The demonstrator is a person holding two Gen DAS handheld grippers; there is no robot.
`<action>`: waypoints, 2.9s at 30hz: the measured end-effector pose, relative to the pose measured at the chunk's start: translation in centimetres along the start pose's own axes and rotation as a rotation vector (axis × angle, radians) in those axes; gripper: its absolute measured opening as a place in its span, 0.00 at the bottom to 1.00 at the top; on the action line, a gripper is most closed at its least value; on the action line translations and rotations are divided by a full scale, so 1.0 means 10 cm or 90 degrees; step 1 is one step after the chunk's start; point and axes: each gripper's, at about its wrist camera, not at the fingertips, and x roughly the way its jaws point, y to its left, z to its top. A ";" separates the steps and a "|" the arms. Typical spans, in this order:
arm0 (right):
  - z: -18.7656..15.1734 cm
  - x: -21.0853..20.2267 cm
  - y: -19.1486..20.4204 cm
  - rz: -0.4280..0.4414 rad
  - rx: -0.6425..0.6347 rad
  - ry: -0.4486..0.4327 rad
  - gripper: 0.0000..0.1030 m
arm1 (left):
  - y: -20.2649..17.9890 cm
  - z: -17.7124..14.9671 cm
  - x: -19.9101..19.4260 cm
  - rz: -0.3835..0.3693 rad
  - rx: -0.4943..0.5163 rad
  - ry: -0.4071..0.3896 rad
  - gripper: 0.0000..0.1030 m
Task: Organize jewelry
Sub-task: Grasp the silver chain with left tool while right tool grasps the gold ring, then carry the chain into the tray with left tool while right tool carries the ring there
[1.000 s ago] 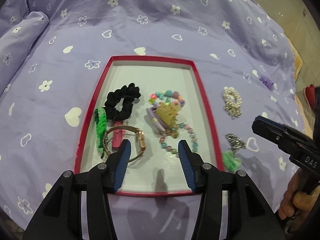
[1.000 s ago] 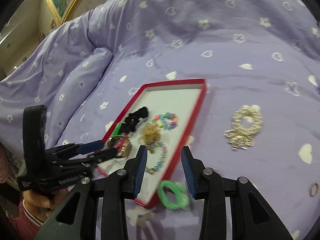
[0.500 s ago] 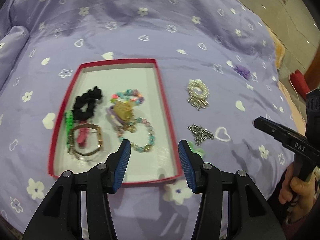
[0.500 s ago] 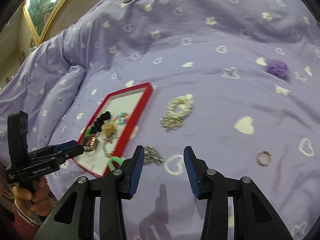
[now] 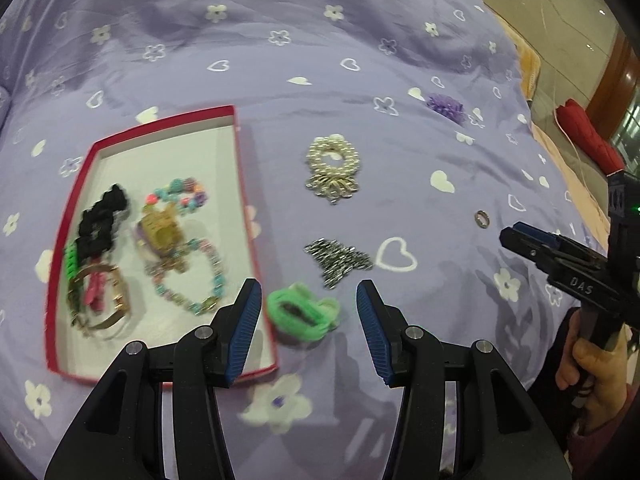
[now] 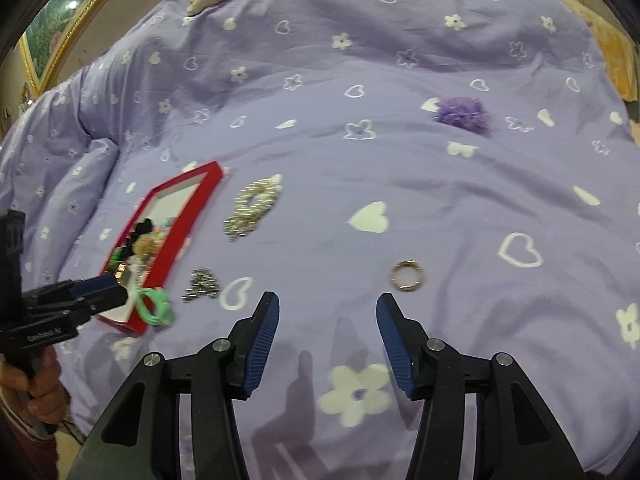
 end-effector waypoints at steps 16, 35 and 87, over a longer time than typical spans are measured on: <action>0.09 0.40 -0.25 -0.061 -0.005 0.040 0.51 | -0.29 0.19 0.75 0.014 0.058 0.074 0.47; 0.08 0.47 -0.31 -0.050 0.014 0.035 0.23 | -0.17 0.13 0.72 -0.015 0.031 0.050 0.09; 0.23 0.25 1.46 0.175 -0.135 0.016 0.23 | 0.79 -0.05 -0.78 0.020 -0.106 -0.121 0.09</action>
